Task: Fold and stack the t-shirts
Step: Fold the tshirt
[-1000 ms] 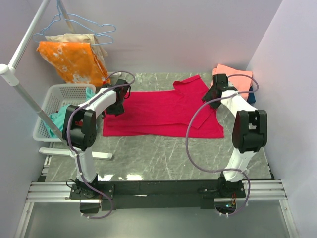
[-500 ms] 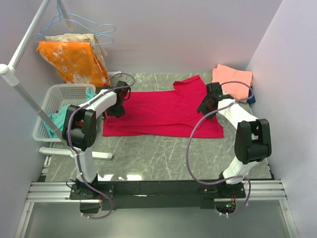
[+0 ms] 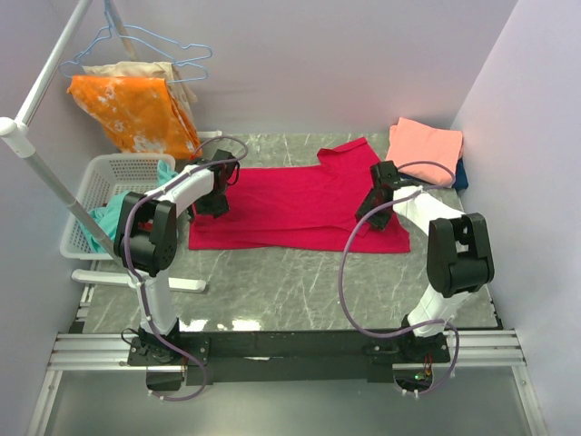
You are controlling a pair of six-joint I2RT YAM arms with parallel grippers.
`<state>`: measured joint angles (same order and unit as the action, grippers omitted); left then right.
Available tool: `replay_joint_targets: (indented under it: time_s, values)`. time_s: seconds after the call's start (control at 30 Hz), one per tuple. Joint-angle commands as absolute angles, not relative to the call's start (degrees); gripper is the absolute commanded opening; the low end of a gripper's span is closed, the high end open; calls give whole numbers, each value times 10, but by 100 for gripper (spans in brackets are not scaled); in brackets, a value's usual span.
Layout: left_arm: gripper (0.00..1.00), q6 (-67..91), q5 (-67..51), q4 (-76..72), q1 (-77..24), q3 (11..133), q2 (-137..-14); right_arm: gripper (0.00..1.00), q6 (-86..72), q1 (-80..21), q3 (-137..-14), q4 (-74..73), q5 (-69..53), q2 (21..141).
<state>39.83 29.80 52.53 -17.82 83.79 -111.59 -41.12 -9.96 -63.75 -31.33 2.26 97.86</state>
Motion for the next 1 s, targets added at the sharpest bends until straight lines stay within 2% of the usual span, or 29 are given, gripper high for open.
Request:
replay_joint_targets:
  time_s: [0.0,0.73,0.83,0.97]
  values:
    - [76,398,297,518,-178,836,-1086,50,-425,-108,-648,-324,28,991]
    - [77,396,300,519,-178,835,-1088,47,-454,-113,-615,-319,26,1008]
    - [77,396,302,524,-178,839,-1090,43,-454,-114,-620,-319,21,1020]
    - [77,396,303,526,-178,841,-1089,29,-455,-115,-623,-319,20,1015]
